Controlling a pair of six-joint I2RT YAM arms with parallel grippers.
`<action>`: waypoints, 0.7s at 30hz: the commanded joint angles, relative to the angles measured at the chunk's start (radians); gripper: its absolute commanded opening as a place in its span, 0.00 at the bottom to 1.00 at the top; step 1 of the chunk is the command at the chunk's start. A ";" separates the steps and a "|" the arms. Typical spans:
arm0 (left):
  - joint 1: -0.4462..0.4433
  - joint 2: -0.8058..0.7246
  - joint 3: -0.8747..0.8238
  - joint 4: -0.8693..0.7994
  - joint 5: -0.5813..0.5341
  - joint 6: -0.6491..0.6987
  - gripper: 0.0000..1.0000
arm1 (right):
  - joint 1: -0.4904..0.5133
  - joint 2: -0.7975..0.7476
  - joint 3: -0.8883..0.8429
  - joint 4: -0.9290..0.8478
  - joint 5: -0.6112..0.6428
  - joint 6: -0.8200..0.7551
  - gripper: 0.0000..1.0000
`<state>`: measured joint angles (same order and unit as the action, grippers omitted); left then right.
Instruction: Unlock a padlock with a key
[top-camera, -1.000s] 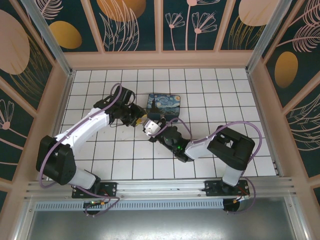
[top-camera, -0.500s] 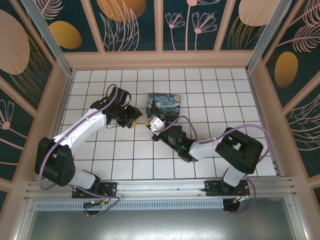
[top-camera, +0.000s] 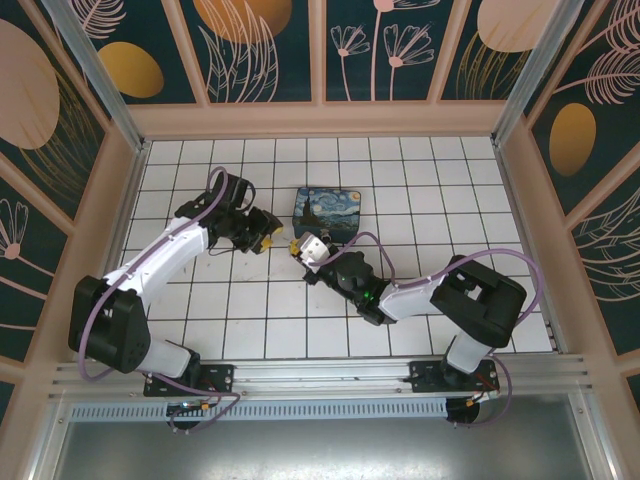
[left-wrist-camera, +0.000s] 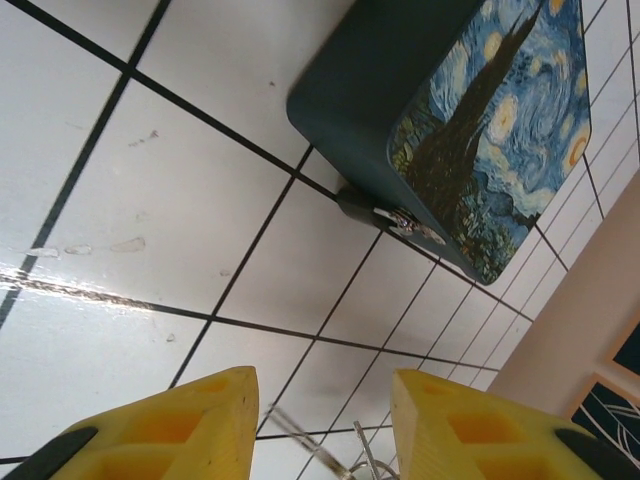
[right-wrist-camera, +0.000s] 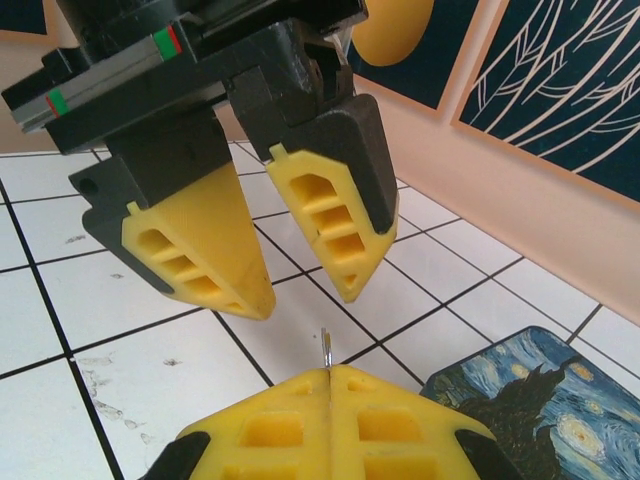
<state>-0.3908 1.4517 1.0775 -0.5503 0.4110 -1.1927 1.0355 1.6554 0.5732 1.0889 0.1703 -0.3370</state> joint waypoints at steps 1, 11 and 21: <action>0.000 -0.015 -0.016 0.038 0.055 -0.018 0.40 | 0.011 0.005 0.017 0.067 -0.005 0.007 0.00; 0.000 -0.014 -0.021 0.047 0.067 -0.019 0.32 | 0.020 0.042 0.049 0.079 -0.007 -0.004 0.00; 0.000 -0.008 -0.019 0.052 0.072 -0.019 0.24 | 0.031 0.068 0.063 0.100 -0.008 -0.034 0.00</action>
<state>-0.3908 1.4517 1.0710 -0.5167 0.4644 -1.2018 1.0542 1.7050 0.6079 1.1278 0.1631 -0.3500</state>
